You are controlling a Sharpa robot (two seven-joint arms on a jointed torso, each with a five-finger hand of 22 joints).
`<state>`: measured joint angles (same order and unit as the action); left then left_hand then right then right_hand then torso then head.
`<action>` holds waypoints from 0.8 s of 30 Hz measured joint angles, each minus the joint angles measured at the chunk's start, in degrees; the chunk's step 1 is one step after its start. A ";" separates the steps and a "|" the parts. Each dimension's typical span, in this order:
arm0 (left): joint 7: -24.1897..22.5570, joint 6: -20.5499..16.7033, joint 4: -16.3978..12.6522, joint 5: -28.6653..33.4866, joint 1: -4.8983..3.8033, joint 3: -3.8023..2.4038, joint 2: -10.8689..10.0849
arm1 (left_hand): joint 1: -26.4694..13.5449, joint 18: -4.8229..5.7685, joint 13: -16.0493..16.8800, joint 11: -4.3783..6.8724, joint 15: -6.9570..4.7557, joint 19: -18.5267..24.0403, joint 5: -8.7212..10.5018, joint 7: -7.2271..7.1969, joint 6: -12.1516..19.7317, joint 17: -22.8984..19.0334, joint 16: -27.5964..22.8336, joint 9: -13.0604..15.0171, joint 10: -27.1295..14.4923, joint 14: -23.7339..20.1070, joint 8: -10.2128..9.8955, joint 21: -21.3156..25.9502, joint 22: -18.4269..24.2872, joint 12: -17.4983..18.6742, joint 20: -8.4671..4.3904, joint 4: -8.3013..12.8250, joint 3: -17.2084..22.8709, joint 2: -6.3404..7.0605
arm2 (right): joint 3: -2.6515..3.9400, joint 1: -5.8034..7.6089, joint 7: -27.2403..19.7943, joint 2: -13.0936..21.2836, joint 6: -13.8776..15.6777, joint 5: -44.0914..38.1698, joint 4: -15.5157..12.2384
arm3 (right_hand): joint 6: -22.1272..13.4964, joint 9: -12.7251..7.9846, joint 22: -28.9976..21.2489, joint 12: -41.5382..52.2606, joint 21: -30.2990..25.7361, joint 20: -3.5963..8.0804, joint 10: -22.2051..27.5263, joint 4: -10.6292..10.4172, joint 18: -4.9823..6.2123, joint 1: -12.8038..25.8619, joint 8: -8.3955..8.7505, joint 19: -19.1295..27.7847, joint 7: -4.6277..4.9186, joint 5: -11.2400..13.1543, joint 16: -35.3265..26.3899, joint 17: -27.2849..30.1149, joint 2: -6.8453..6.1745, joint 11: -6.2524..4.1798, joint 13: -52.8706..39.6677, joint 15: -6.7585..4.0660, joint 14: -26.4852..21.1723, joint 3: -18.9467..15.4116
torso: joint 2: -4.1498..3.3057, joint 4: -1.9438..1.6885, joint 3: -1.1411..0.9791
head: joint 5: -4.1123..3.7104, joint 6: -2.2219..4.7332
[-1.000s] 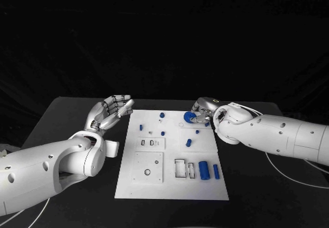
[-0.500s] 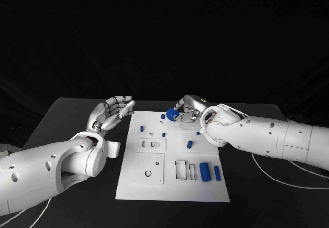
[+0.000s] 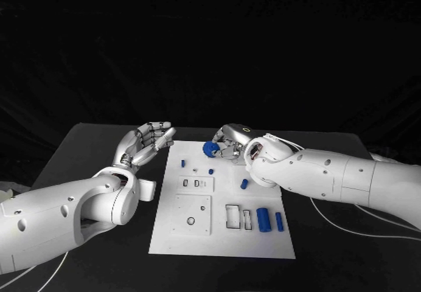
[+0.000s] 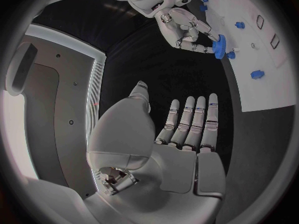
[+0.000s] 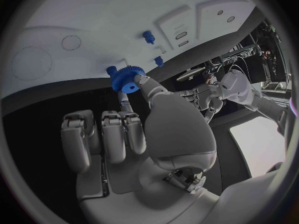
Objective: Assemble the parts on the task board
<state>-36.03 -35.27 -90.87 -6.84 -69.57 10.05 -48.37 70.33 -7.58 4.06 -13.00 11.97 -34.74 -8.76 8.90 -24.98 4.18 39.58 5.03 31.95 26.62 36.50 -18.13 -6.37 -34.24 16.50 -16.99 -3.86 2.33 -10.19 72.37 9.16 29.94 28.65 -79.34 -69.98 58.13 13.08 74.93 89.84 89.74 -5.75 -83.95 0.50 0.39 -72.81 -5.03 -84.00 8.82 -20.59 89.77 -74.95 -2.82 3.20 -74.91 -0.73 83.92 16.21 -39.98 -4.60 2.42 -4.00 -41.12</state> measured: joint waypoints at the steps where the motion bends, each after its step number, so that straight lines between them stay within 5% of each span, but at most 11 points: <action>1: 0.00 0.00 -0.08 0.00 0.00 0.00 -0.04 | 0.00 0.00 0.00 0.00 0.00 0.00 0.00 0.00 0.00 0.00 0.00 0.00 0.00 0.00 0.00 0.00 0.00 0.00 0.00 0.00 0.00 0.00 | 0.00 -0.03 0.00 -0.16 -0.17 -0.26 0.24 | 0.00 -0.01 0.00 0.00 0.00 0.00 0.00 0.00 0.00 0.00 0.02 0.00 0.00 0.00 0.00 0.00 0.00 0.00 0.00 0.00 0.00 0.00 | 0.00 0.01 0.00 | 0.07 -0.03; 10: 0.00 -0.03 -0.55 0.00 -0.01 -0.01 -0.43 | 0.00 0.00 0.00 0.00 0.00 0.00 0.00 0.00 0.00 0.00 0.00 0.00 0.00 0.00 0.00 0.00 0.00 0.00 0.00 0.00 0.00 0.00 | 0.00 -0.19 0.20 -1.28 -2.09 -1.91 1.98 | -0.01 -0.35 -0.01 0.00 0.00 0.00 0.00 0.00 0.00 -0.16 0.53 0.00 -0.01 0.34 0.00 0.01 0.15 -0.01 0.00 0.00 0.00 -0.01 | 0.05 0.19 0.01 | 0.76 -0.39; 24: 0.00 -0.03 -0.56 0.00 -0.02 -0.02 -0.27 | 0.00 0.00 0.00 0.00 0.00 0.00 0.00 0.00 0.00 0.00 0.00 0.00 0.00 0.00 0.00 0.00 -0.01 0.00 0.00 0.00 0.00 0.00 | 0.00 -0.38 0.49 -2.88 -3.91 -3.20 3.83 | -0.10 -0.35 -0.02 0.00 0.00 0.00 0.00 0.06 0.00 -0.22 1.06 0.00 -0.10 1.00 0.00 0.02 0.07 -0.01 0.00 0.00 0.00 -0.08 | 0.08 0.27 -0.05 | 0.63 -0.53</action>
<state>-36.03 -35.31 -91.43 -6.84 -69.59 10.03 -48.63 70.33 -7.58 4.06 -13.00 11.97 -34.74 -8.76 8.90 -24.98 4.18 39.58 5.03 31.95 26.62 36.50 -18.13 -6.39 -34.24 16.50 -16.99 -3.86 2.33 -10.19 71.99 9.65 27.05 24.74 -82.55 -66.15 58.03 12.73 74.91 89.84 89.74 -5.75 -83.94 0.55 0.39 -73.04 -3.96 -84.00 8.72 -19.60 89.77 -74.93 -2.74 3.19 -74.91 -0.72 83.92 16.13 -39.90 -4.33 2.36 -3.37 -41.65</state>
